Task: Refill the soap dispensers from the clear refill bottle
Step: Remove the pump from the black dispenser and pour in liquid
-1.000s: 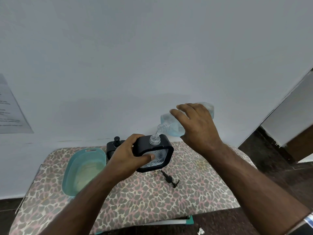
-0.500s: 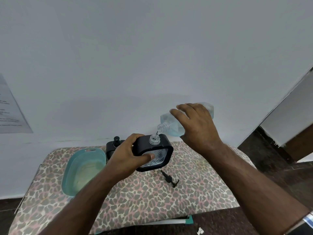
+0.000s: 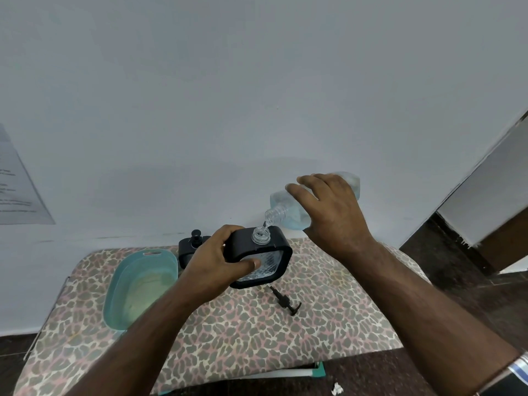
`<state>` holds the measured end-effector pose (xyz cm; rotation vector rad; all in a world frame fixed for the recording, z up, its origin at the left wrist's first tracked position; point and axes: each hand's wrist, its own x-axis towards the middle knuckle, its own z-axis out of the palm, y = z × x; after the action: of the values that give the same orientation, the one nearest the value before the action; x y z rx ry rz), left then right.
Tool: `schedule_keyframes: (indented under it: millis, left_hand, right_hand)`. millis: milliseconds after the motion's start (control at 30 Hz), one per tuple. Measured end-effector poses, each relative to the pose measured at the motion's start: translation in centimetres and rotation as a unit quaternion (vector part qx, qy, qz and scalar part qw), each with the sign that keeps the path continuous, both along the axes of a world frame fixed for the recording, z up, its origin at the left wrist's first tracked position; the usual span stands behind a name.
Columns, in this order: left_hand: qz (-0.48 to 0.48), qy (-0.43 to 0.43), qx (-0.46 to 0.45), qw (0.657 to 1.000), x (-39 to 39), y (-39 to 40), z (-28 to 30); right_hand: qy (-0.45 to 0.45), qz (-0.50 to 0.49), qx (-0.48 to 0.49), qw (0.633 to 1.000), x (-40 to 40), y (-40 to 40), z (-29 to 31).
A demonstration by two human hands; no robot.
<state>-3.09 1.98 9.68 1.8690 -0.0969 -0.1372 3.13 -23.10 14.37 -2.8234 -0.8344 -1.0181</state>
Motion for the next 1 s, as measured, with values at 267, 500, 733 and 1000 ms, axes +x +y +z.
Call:
schedule_keyframes:
  millis: [267, 500, 733, 1000]
  left_hand:
    - [0.001, -0.001, -0.003, 1.0, 0.08, 0.0, 0.04]
    - [0.001, 0.0, -0.002, 1.0, 0.18, 0.07, -0.01]
    - [-0.002, -0.002, 0.006, 1.0, 0.34, 0.14, -0.03]
    - [-0.001, -0.006, 0.006, 1.0, 0.42, 0.15, -0.14]
  right_hand:
    - [-0.004, 0.001, -0.007, 1.0, 0.06, 0.04, 0.07]
    - [-0.013, 0.002, -0.007, 1.0, 0.23, 0.07, -0.01]
    - [-0.011, -0.001, -0.011, 1.0, 0.3, 0.05, -0.07]
    - [-0.009, -0.006, -0.012, 1.0, 0.25, 0.09, -0.05]
